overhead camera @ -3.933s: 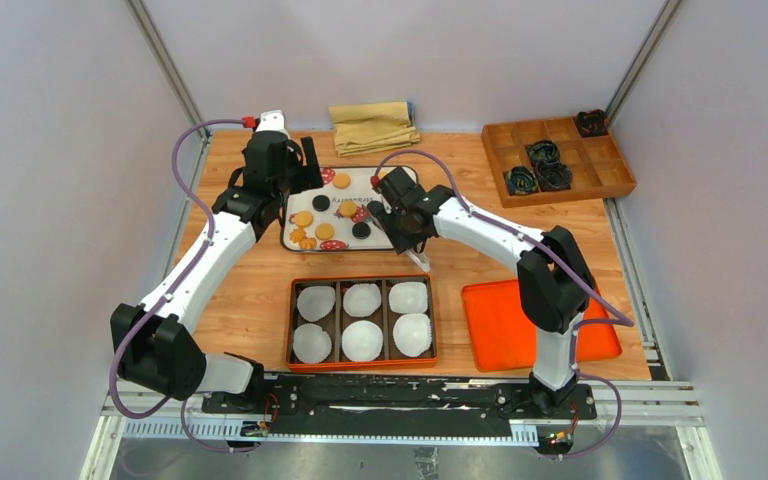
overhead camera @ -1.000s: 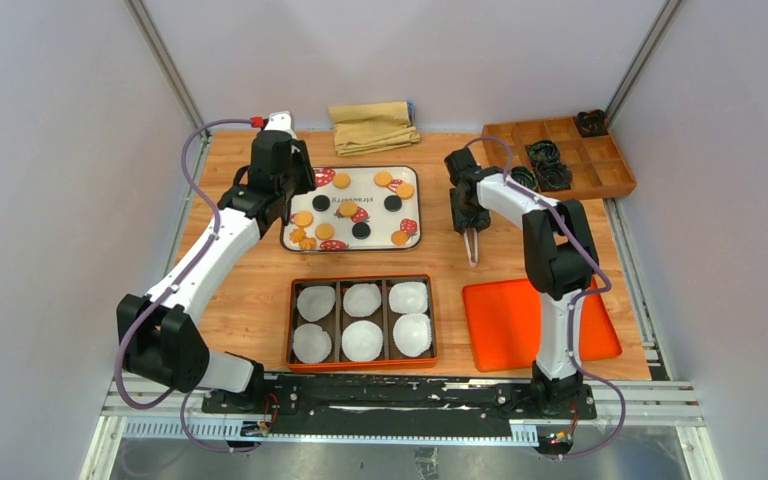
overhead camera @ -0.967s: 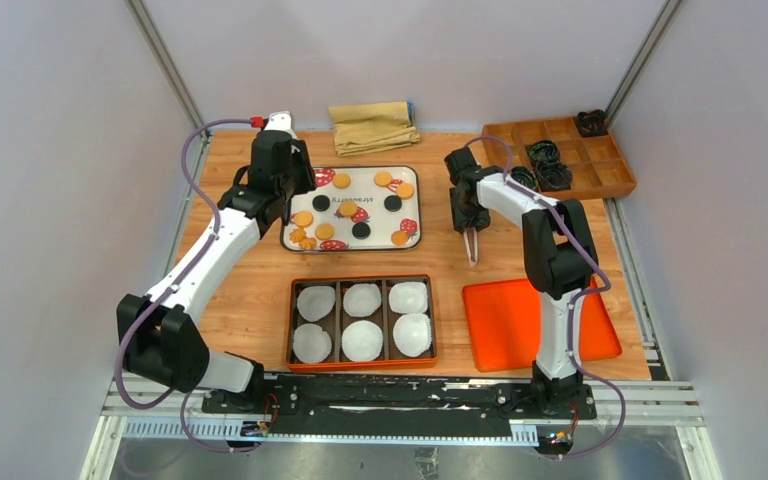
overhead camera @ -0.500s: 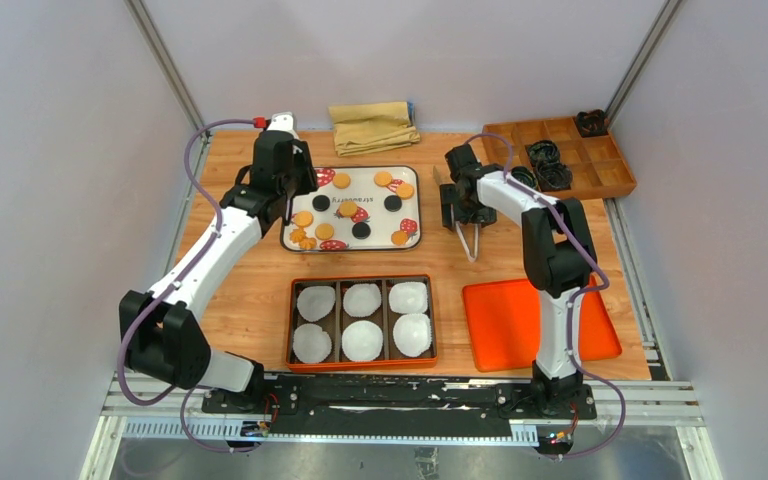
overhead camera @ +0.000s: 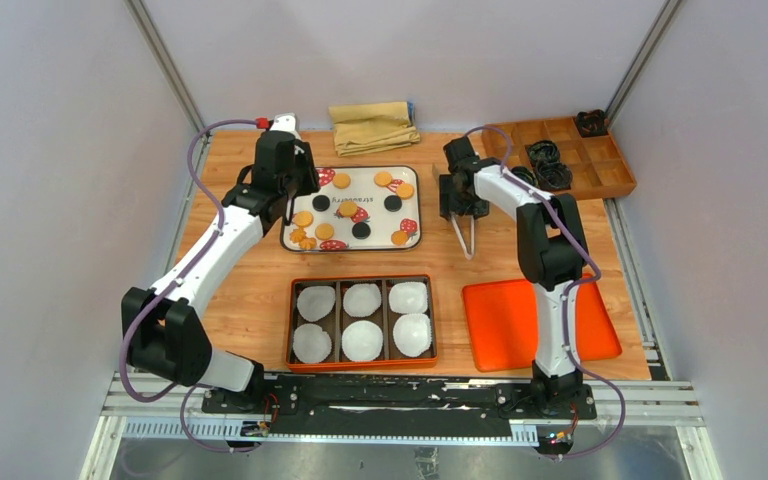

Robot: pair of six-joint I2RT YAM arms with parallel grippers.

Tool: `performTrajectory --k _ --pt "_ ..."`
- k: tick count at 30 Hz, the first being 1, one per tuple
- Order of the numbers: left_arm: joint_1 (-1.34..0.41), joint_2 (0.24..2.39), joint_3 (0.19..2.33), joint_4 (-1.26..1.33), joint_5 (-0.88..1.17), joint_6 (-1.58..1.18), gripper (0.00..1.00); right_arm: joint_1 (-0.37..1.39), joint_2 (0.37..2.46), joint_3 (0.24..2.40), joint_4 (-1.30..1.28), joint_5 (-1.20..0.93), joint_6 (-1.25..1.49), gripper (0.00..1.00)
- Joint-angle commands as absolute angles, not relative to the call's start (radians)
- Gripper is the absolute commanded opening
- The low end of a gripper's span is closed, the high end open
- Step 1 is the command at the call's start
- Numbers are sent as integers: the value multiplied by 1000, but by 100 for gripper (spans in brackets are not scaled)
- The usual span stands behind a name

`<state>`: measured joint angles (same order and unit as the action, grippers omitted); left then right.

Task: Pack the cookies

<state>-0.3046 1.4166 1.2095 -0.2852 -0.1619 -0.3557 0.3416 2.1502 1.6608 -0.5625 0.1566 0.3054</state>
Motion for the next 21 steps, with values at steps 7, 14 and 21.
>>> performTrajectory --k 7,14,21 --pt "-310 1434 1213 -271 -146 -353 38 338 2179 1600 -600 195 298 37" --pt "-310 1422 1222 -276 -137 -355 38 393 2003 1697 -705 199 240 39" --pt "-310 1410 1227 -281 -130 -354 38 408 1950 1821 -838 180 217 40"
